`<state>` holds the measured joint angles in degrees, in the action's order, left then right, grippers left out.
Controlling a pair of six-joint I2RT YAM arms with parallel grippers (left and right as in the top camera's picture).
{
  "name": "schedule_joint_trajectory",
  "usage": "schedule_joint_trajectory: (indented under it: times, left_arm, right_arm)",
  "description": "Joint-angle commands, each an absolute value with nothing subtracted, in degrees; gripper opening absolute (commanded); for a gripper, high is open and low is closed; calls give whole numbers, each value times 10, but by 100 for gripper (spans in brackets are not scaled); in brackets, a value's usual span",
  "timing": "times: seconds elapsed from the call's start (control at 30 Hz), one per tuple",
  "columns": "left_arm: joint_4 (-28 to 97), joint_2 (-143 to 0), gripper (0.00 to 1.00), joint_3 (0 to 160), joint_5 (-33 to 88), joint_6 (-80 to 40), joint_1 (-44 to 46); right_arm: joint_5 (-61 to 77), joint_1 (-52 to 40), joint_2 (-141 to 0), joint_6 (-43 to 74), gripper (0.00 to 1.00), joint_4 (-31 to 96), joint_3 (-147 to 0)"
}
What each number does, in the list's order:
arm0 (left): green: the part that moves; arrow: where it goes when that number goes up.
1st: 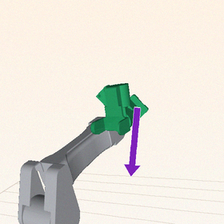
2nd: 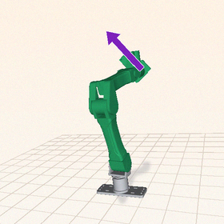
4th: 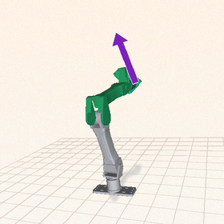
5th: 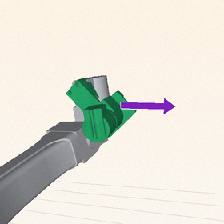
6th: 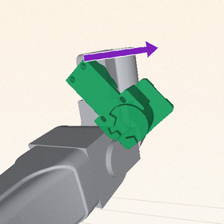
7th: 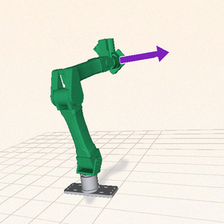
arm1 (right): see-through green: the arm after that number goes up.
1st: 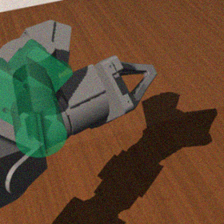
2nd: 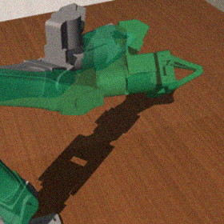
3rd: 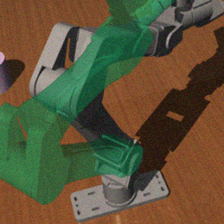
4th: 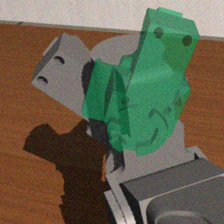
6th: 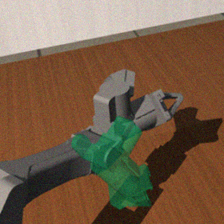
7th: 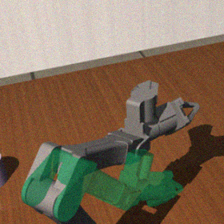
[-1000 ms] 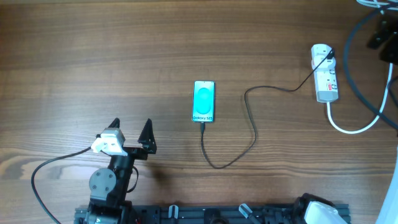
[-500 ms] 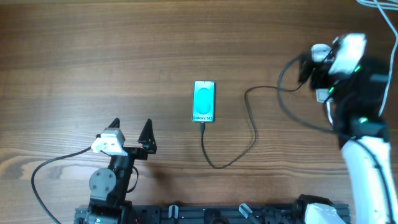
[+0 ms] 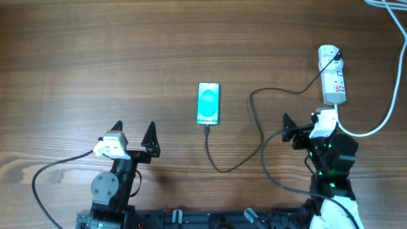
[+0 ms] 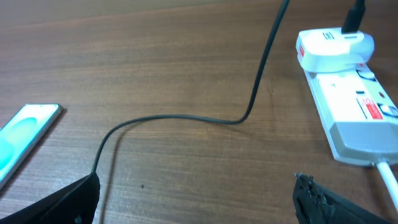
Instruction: Plug charger to phone and switch on socket
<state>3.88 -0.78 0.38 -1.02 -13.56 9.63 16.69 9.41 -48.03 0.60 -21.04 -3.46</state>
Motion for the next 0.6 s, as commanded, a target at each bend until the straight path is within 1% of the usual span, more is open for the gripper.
schedule_joint_trajectory:
  times: [0.0, 0.3, 0.47, 0.57]
  left_arm:
    - [42, -2, 100, 3, -11, -124, 92]
    - [42, -2, 100, 3, -11, -124, 92]
    - [42, -2, 100, 3, -11, -124, 92]
    - [42, -2, 100, 3, -11, -124, 92]
  right_arm:
    - [159, 92, -453, 18, 100, -214, -11]
    - [159, 92, -384, 17, 100, -107, -3]
    - [159, 92, -281, 14, 100, -17, -3]
    - [166, 92, -221, 15, 100, -12, -3]
